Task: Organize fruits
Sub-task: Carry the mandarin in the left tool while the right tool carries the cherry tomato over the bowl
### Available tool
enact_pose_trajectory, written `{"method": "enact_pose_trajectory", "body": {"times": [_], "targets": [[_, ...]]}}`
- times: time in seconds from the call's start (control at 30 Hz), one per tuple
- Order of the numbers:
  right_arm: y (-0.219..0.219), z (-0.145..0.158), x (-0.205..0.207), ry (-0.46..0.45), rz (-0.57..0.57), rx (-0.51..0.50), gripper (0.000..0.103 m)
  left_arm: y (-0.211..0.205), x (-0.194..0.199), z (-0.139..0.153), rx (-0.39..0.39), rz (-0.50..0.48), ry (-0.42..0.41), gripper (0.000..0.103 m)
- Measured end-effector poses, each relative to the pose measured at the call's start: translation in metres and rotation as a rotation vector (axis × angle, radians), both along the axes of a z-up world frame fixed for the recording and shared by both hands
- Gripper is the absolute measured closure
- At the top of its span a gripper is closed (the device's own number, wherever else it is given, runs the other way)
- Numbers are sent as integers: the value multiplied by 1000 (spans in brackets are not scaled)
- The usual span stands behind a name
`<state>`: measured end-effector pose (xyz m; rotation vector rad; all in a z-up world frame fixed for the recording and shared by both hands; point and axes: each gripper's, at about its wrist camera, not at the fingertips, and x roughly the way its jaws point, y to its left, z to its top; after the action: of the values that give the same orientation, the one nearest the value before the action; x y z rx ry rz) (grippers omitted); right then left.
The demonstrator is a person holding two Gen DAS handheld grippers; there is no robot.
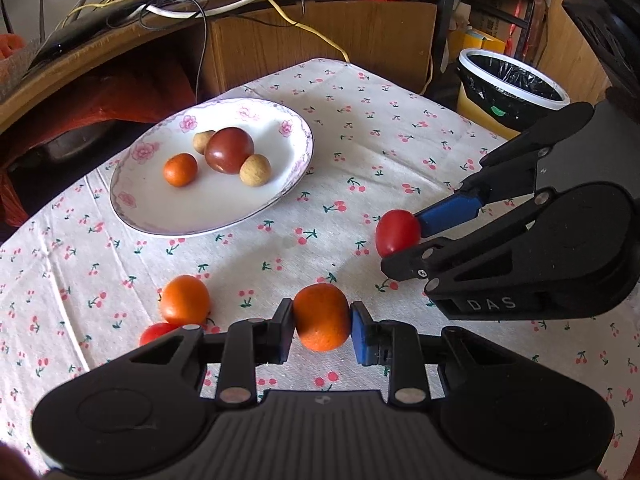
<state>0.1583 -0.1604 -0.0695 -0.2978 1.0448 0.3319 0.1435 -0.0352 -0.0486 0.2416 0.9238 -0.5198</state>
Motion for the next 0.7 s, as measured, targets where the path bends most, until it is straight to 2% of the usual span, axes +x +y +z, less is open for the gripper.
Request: {"method": "enact_pose_trajectory", "body": {"times": [0.7], "targets": [[9, 3, -7, -10, 25, -23, 76, 4, 3, 8, 18, 9, -32, 65]]}}
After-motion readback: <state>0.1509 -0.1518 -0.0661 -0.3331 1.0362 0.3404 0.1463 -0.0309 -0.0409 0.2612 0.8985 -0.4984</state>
